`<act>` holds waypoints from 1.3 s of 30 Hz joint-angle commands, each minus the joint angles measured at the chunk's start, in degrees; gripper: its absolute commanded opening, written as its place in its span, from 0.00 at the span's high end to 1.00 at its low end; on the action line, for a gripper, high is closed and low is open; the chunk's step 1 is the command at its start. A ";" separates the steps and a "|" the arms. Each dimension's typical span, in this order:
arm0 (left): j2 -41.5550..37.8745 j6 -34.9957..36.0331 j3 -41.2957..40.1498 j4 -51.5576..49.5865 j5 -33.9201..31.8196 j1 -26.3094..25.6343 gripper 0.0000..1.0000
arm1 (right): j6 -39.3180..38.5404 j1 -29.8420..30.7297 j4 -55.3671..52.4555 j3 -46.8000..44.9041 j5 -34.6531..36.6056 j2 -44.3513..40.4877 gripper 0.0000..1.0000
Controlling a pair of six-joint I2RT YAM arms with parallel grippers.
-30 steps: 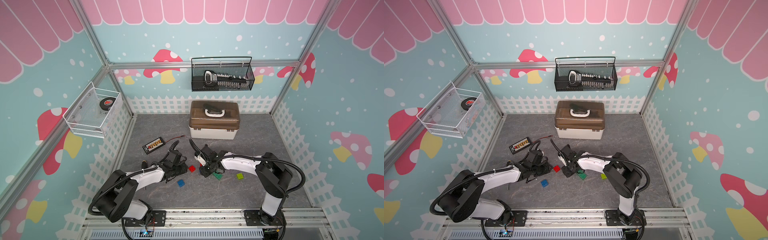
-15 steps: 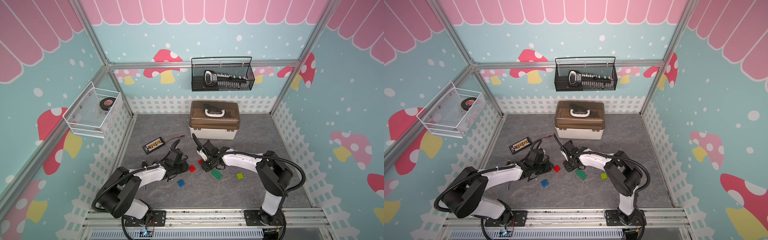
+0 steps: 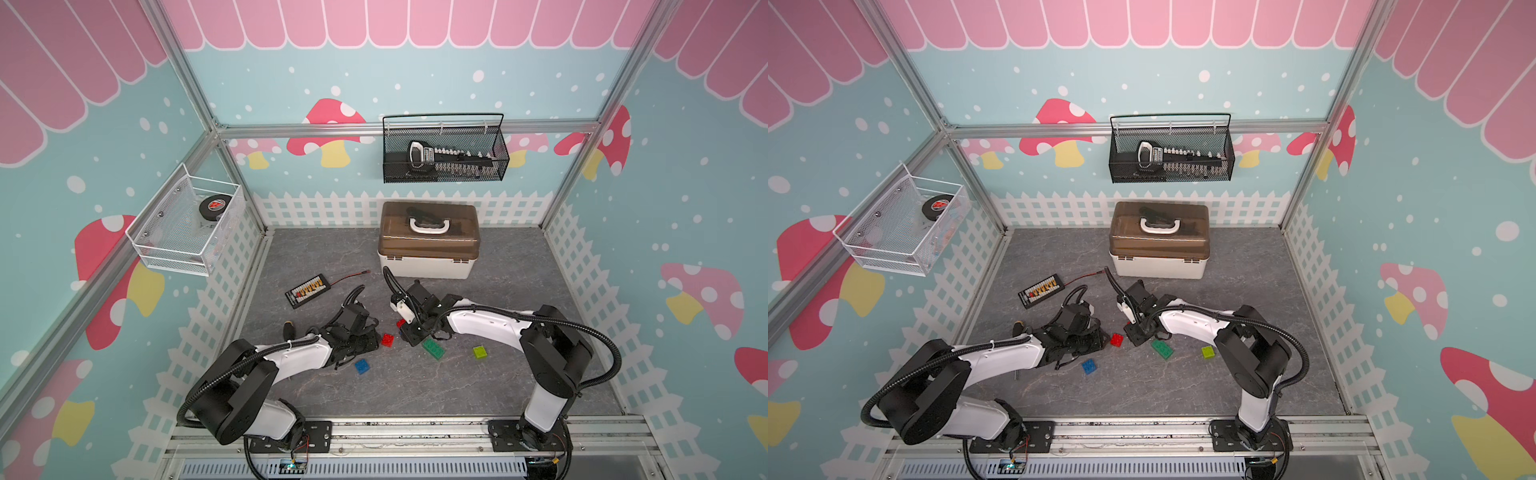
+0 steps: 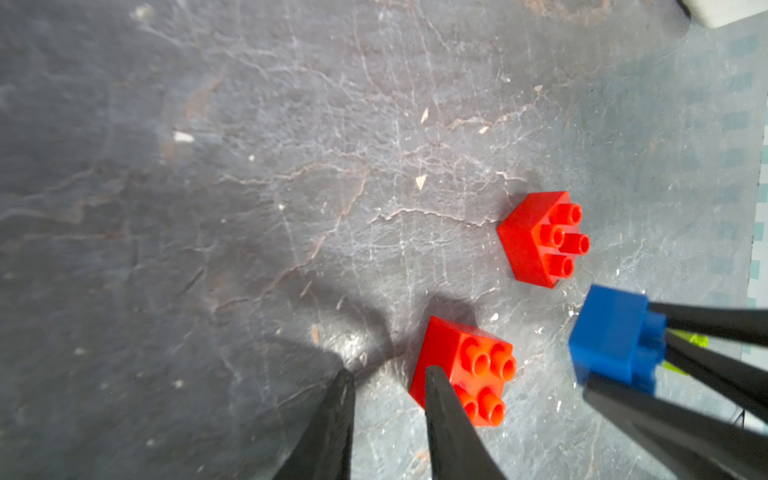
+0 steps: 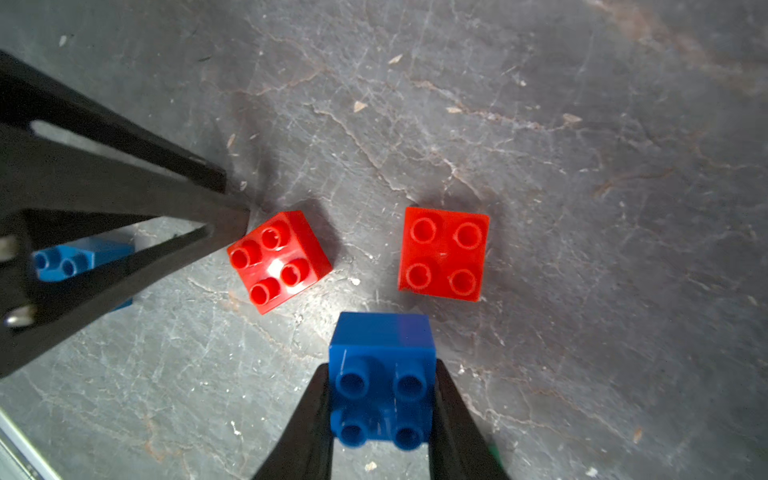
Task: Assemble the letter y with lego
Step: Assemble the lego brick with the lego brick.
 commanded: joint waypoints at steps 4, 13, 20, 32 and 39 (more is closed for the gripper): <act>-4.68 -0.86 -2.66 -6.67 -5.12 0.01 0.61 | -7.96 1.85 -3.41 3.63 -0.89 0.56 0.75; -19.01 -4.20 -8.74 -10.73 -6.22 1.10 0.57 | -20.48 2.05 -9.95 10.23 -1.24 4.97 0.74; -33.50 -6.50 -14.26 -16.70 -6.45 2.12 0.51 | -28.24 2.13 -11.47 11.18 -1.67 6.62 0.74; -41.33 -8.69 -17.06 -19.15 -5.45 2.60 0.44 | -30.73 2.66 -10.50 13.12 -2.74 9.12 0.74; -40.25 -8.79 -17.00 -18.16 -4.92 2.59 0.44 | -30.80 3.01 -10.39 14.11 -1.81 11.51 0.74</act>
